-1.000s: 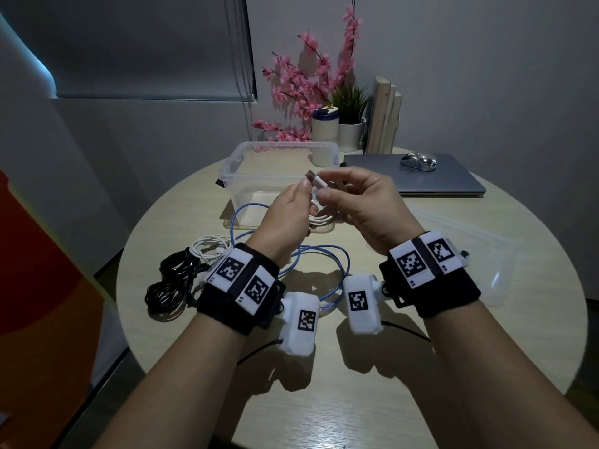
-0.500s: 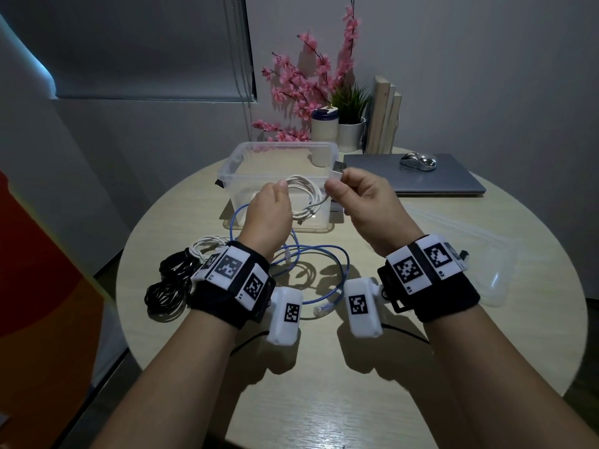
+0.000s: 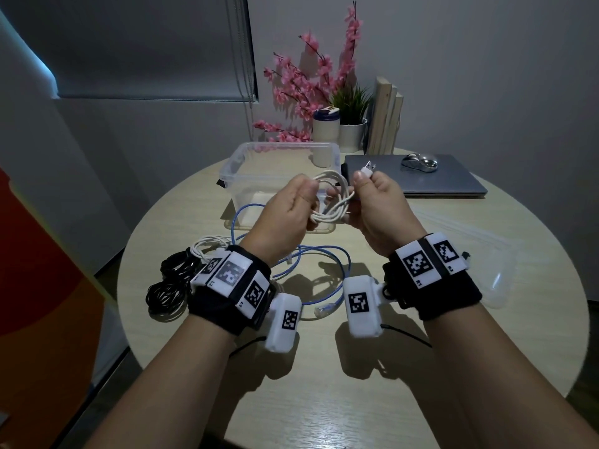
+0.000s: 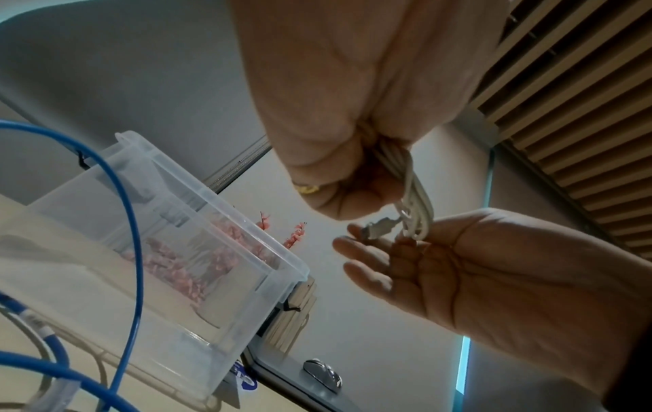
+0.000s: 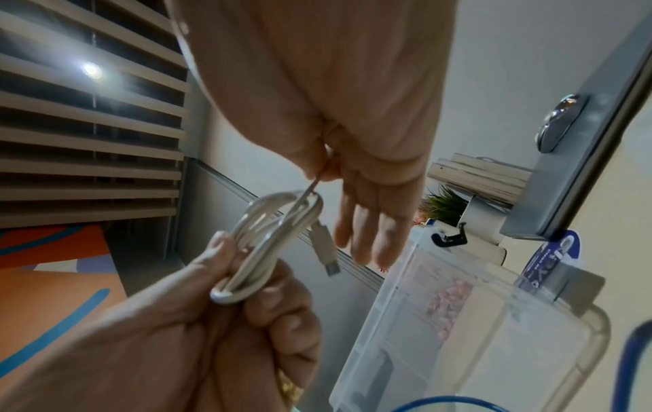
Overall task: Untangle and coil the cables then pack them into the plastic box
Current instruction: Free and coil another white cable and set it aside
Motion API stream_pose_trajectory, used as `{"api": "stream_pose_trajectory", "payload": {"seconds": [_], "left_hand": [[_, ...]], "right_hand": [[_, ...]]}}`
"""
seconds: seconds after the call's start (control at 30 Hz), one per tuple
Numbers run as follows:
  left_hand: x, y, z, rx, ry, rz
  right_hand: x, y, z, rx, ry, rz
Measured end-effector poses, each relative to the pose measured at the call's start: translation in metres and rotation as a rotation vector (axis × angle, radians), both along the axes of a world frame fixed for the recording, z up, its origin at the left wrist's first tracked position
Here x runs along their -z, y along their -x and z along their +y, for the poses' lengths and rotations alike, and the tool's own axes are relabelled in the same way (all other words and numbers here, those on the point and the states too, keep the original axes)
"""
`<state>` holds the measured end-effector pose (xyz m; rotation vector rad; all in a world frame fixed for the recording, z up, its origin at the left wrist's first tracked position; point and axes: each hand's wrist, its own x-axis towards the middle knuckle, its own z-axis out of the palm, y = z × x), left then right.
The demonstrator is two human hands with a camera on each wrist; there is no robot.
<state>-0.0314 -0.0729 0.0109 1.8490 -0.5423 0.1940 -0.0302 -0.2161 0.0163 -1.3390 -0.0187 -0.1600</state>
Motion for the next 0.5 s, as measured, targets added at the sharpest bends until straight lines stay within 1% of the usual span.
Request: {"api": "stream_pose_trajectory", "payload": {"seconds": [0.1, 0.2, 0.23, 0.3, 0.37, 0.43, 0.5], "left_hand": [[0.0016, 0.0011, -0.0013, 0.081, -0.017, 0.017], [0.0011, 0.001, -0.0006, 0.103, -0.052, 0.051], [0.0005, 0.0014, -0.0012, 0.11, -0.033, 0.072], [-0.0027, 0.0033, -0.0036, 0.132, 0.045, 0.157], [-0.0062, 0.004, -0.0058, 0.148, 0.097, 0.294], [-0.0079, 0.0012, -0.0061, 0.136, 0.089, 0.433], [-0.0073, -0.0032, -0.0049, 0.093, 0.083, 0.501]], "right_hand": [[-0.0014, 0.0009, -0.0017, 0.007, -0.033, -0.041], [-0.0025, 0.0022, -0.0047, 0.039, -0.01, -0.057], [-0.0028, 0.0023, -0.0052, 0.043, 0.01, -0.062], [-0.0019, 0.0013, -0.0052, 0.066, 0.087, -0.082], [0.0002, 0.001, -0.0039, 0.075, 0.162, -0.11], [0.0033, 0.0012, -0.0025, 0.053, 0.199, -0.129], [0.0059, 0.0019, -0.0017, 0.033, 0.228, -0.134]]}}
